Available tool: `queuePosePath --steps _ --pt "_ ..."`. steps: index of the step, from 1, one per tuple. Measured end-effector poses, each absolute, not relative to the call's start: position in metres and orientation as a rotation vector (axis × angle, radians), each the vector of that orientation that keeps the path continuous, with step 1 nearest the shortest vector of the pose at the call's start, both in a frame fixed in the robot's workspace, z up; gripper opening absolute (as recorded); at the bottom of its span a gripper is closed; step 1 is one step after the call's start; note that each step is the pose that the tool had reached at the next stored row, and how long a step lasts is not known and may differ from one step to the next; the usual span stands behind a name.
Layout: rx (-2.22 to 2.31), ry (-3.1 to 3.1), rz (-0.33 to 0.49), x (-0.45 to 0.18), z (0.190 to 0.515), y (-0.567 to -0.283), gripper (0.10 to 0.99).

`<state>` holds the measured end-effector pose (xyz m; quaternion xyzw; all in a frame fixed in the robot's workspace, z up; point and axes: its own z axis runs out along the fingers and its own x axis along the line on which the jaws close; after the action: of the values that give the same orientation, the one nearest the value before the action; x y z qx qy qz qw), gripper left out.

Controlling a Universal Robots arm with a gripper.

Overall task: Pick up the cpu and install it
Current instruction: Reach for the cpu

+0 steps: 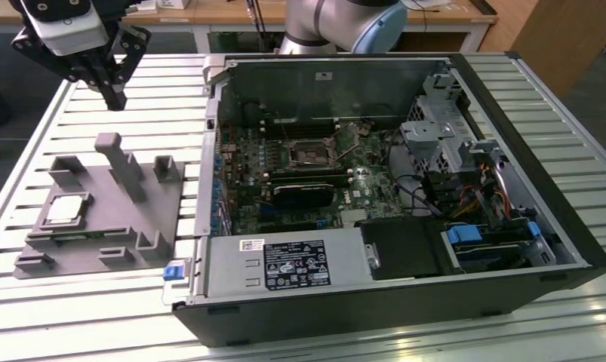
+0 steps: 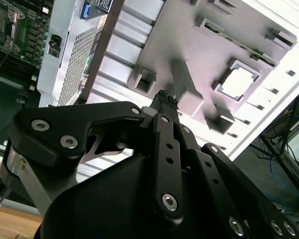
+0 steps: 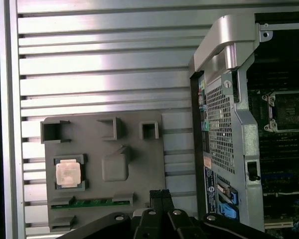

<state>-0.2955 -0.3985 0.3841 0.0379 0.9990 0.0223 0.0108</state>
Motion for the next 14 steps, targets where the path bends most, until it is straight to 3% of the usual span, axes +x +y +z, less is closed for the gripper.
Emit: queuePosePath --steps 14 --pt "0.118 3.117 0.069 -0.306 0.384 -0.398 0.106"
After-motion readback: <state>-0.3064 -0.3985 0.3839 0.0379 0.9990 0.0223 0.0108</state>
